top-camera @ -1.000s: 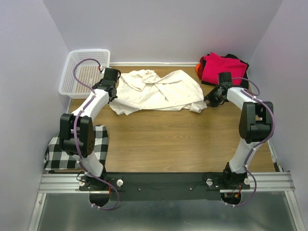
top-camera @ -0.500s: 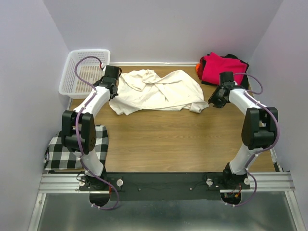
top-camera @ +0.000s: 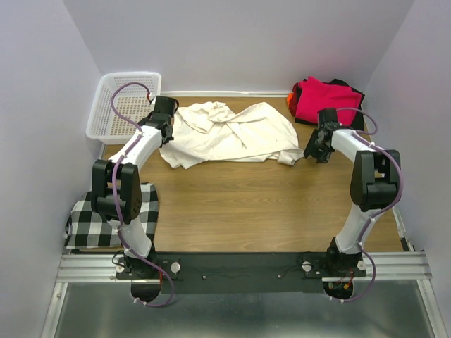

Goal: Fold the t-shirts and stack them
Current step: Flatten out the tshirt

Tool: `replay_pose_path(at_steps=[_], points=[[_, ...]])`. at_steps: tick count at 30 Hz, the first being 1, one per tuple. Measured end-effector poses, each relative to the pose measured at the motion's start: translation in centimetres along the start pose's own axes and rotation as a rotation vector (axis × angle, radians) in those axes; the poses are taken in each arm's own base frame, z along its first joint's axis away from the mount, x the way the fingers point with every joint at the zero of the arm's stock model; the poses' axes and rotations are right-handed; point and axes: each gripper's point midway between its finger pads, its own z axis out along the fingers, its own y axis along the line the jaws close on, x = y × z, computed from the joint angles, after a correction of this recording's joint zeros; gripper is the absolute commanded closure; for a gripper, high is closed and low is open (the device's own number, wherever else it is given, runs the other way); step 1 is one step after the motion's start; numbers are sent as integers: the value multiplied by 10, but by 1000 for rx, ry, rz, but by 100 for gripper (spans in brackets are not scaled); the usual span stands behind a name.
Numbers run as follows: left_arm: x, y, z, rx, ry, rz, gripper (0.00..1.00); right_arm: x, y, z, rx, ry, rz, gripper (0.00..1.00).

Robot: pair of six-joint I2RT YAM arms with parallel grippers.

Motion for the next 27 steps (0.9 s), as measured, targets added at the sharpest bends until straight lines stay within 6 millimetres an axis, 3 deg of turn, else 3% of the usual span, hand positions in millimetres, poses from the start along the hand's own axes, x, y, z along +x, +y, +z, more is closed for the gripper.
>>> replay_pose_path(at_steps=[14,22,27], points=[[1,0,1,0,2,0,100,-11,27,-7,-80,-21,-84,42],[6,-2,6,-4,19,7,100,-8,34,14,-94,9,-106,43],[4,-3,8,-3,18,6,100,-23,45,25,-116,-11,-117,50]])
